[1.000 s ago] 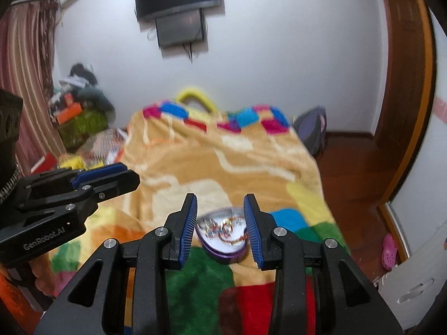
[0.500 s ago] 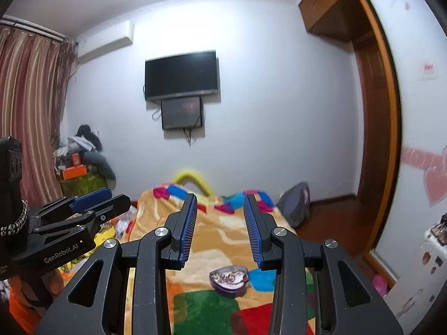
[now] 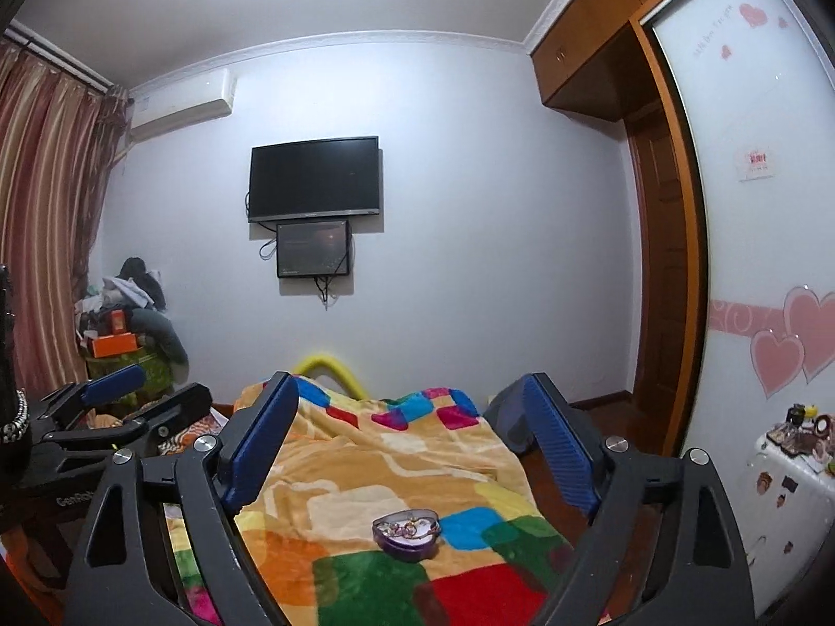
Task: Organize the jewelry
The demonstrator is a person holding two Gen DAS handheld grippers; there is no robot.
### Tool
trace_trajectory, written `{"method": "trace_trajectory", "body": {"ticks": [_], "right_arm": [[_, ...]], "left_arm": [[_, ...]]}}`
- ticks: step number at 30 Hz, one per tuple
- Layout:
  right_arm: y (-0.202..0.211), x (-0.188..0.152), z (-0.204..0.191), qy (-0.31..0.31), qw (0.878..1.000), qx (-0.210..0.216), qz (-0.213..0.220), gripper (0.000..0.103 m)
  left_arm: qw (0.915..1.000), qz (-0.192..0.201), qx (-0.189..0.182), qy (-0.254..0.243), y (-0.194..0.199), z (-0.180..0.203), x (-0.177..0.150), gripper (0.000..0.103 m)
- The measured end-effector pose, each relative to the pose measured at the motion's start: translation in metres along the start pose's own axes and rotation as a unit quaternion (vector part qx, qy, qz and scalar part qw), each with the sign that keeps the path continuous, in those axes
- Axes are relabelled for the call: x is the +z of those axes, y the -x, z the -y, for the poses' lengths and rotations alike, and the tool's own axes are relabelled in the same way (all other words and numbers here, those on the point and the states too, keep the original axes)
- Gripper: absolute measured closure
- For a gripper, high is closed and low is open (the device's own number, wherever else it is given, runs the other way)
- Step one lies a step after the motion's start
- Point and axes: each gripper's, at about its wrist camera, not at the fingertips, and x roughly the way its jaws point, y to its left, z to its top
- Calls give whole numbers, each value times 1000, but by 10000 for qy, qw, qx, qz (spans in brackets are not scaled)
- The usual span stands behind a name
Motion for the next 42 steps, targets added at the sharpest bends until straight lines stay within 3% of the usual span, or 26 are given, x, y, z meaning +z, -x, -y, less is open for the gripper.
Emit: {"method": "trace_trajectory", "body": {"ticks": [21,42], "right_arm": [[8,-9,9,-34,9992,73,-397,17],[10,-7,11,-71,9989,87,-463,17]], "left_arm": [[9999,-158,25,-47,-3,4,-11,3],[9996,-287,0,-54,-6,7,-13,2]]}}
